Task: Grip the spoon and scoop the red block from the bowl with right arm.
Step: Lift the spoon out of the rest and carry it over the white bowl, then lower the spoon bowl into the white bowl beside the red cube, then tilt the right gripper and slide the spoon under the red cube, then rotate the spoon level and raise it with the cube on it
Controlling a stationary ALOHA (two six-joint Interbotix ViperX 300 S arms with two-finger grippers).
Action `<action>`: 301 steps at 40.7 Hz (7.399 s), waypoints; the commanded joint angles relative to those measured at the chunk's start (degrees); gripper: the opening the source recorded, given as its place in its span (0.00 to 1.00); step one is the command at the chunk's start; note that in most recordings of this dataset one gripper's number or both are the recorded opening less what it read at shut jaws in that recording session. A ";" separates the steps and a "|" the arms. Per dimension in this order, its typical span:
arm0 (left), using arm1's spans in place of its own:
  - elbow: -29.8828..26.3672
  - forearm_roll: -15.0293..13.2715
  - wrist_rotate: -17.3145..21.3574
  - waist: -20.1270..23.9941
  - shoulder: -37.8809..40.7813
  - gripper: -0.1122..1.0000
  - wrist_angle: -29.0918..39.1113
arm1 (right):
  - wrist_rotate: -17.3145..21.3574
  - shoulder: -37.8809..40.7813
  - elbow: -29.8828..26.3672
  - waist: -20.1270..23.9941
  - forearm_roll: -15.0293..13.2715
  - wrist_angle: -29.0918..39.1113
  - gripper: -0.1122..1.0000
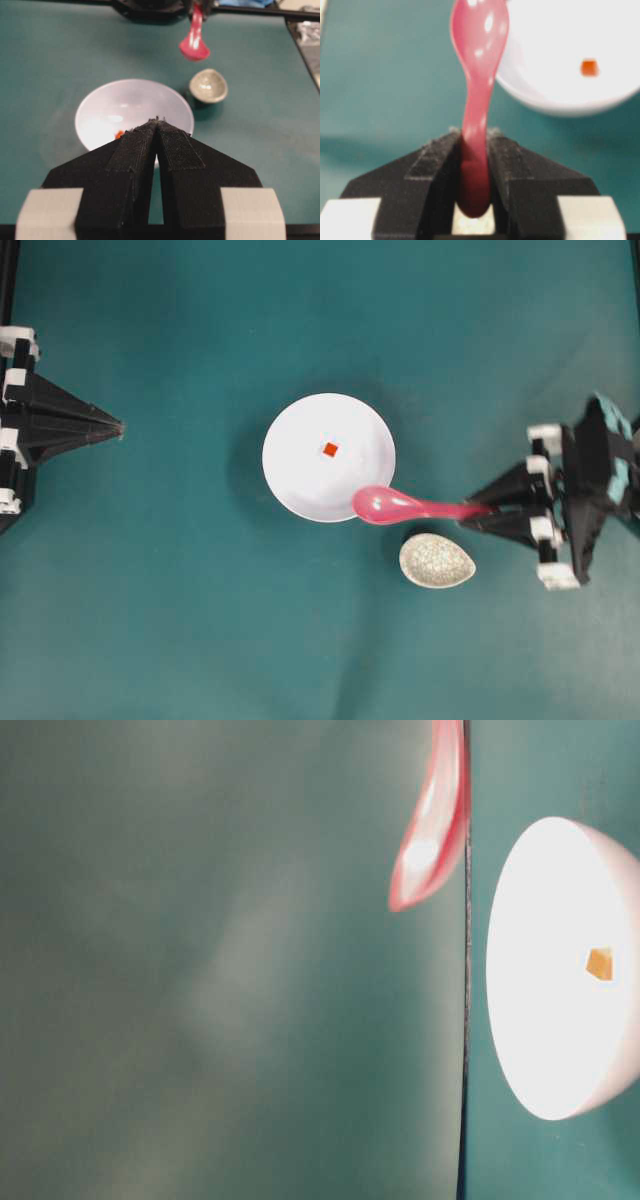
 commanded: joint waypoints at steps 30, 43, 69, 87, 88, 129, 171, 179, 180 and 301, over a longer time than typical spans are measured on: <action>-2.29 0.18 0.00 0.00 -3.52 0.10 0.70 | 10.02 9.58 -26.98 -29.97 -1.32 43.51 0.31; -2.46 0.09 0.18 0.00 -4.48 0.10 5.80 | 32.52 13.01 -30.06 -30.06 -7.38 49.22 0.31; -2.46 0.18 1.05 -0.09 -4.39 0.10 6.33 | 49.22 26.02 -45.62 -26.46 -37.44 73.92 0.31; -2.29 0.18 1.23 -0.09 -4.13 0.10 6.42 | 52.73 29.62 -49.13 -26.02 -45.35 81.30 0.31; -2.29 0.18 1.14 0.00 -4.13 0.10 6.42 | 52.73 29.79 -49.22 -25.84 -45.44 81.30 0.31; -2.20 0.26 1.23 0.00 -4.13 0.10 6.42 | 52.82 33.75 -49.22 -22.85 -48.16 72.77 0.31; -2.29 0.18 0.88 0.00 -4.13 0.10 6.33 | 53.00 33.66 -48.87 -20.13 -48.16 67.76 0.31; -2.29 0.18 0.26 0.00 -4.13 0.10 6.42 | 53.70 32.34 -48.52 -20.13 -47.02 73.92 0.31; -2.29 0.18 0.26 0.00 -4.13 0.10 6.33 | 53.70 31.99 -48.60 -20.13 -46.76 74.71 0.31; -2.11 0.18 0.97 0.00 -4.04 0.10 6.42 | 53.70 25.58 -36.30 -20.21 -49.75 47.72 0.30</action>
